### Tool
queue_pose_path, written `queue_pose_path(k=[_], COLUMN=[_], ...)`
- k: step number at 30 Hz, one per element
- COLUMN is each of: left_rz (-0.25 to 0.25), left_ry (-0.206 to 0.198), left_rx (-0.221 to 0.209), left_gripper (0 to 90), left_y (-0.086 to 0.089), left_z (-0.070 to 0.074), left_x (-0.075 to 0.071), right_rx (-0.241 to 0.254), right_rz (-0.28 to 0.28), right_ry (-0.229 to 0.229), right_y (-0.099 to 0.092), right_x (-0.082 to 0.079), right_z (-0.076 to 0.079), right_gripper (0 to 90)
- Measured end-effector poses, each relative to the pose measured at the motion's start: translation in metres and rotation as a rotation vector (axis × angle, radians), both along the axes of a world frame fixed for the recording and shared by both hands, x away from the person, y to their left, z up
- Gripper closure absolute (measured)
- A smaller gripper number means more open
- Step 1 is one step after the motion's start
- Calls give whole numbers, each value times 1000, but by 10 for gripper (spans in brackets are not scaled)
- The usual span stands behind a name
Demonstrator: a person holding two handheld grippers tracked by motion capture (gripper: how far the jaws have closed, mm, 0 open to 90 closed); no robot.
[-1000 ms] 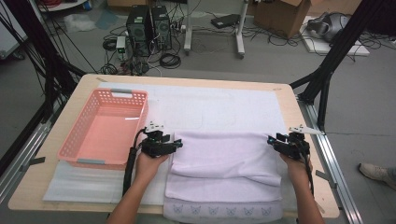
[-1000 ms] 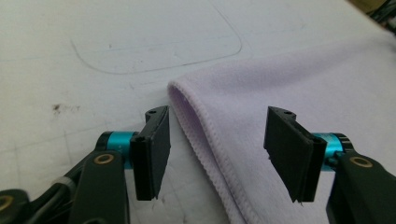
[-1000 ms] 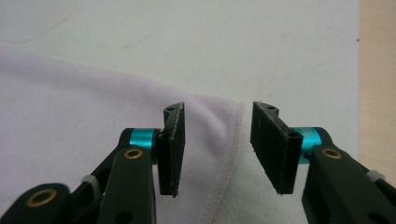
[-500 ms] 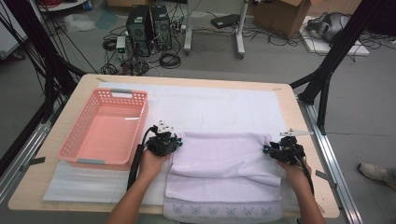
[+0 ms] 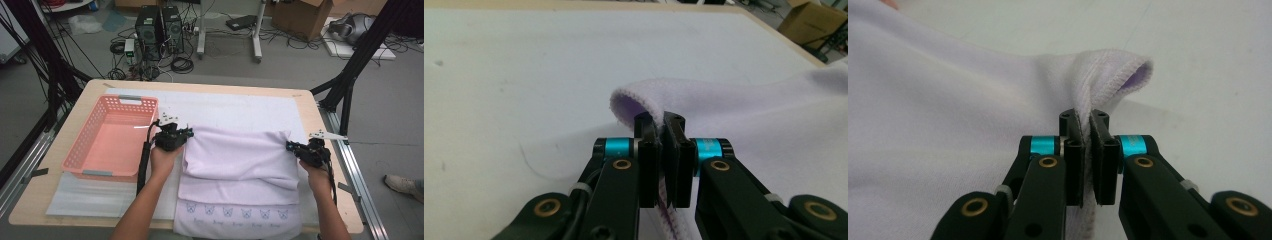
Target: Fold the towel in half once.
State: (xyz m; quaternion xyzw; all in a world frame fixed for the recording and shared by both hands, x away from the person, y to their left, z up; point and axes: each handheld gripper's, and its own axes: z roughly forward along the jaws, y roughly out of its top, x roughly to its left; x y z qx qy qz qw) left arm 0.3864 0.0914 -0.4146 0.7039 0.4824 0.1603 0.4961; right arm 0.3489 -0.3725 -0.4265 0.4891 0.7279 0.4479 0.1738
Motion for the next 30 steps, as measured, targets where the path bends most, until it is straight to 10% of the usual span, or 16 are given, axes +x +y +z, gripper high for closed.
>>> queue_pose_path(k=[17, 23, 30], left_rz=[33, 41, -5], left_ry=[-6, 21, 28], left_rx=[42, 29, -9], left_gripper=[853, 828, 541], left_y=[1, -2, 0], left_z=[-5, -10, -3], left_x=[67, 67, 55], right_rx=[-43, -46, -12], right_rz=[-86, -111, -138], right_ry=[-61, -38, -19], right_y=[12, 17, 18], right_x=[70, 80, 73], right_z=[8, 5, 11], right_gripper=[860, 857, 677])
